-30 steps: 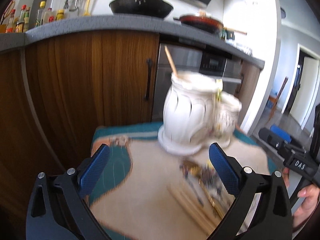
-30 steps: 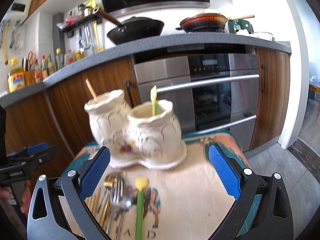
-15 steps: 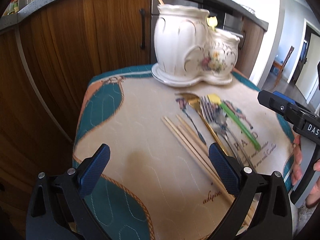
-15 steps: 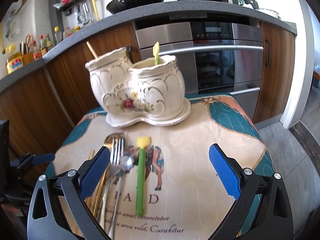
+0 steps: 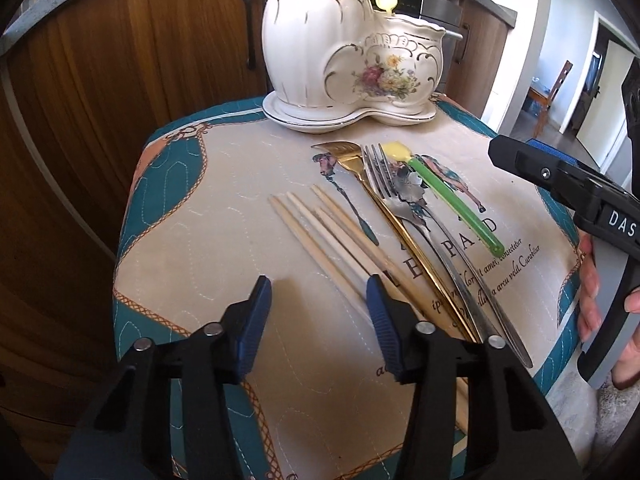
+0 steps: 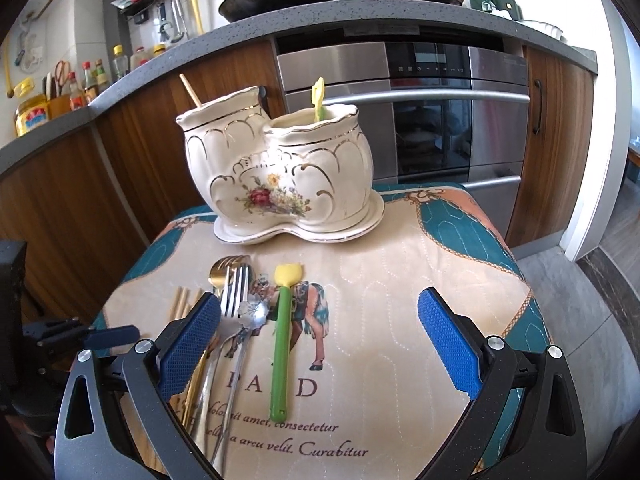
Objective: Organize utensils
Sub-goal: 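Move both open grippers back over the remaining utensils, then grasp another wooden chopstick with the left gripper while the right grasps the green utensil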
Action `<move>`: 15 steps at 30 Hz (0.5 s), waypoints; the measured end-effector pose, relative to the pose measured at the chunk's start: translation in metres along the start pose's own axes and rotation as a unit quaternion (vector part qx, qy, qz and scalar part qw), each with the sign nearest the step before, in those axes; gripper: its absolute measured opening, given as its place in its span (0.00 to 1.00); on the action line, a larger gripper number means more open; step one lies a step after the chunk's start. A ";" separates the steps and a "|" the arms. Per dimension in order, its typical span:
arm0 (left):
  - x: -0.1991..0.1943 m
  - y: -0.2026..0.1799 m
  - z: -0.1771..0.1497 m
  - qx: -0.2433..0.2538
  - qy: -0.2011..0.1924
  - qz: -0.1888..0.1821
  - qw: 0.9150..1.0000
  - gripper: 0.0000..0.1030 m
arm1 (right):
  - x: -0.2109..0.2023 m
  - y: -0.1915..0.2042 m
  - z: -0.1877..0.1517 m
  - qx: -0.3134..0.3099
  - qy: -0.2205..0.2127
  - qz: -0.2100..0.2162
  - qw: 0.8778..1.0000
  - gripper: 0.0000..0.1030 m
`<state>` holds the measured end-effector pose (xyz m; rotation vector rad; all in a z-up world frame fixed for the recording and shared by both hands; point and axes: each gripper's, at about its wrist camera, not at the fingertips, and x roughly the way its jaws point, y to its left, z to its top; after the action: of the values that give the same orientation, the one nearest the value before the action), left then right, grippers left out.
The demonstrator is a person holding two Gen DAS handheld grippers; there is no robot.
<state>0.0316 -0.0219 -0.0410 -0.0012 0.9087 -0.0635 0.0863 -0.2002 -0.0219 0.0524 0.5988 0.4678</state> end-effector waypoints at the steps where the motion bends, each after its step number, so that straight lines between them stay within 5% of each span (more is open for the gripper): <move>1: 0.001 0.000 0.001 -0.001 0.003 -0.003 1.000 0.39 | 0.000 0.000 0.000 0.001 0.000 0.000 1.000 0.95; 7: 0.004 0.003 0.009 0.008 0.016 -0.004 1.000 0.14 | 0.001 -0.002 0.000 0.001 0.004 -0.001 1.000 0.95; 15: -0.005 0.015 0.010 0.042 0.026 0.004 0.999 0.04 | 0.005 -0.004 -0.001 -0.011 0.027 -0.004 1.000 0.95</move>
<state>0.0378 -0.0065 -0.0313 0.0829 0.9573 -0.0941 0.0906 -0.2014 -0.0261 0.0169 0.6474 0.4687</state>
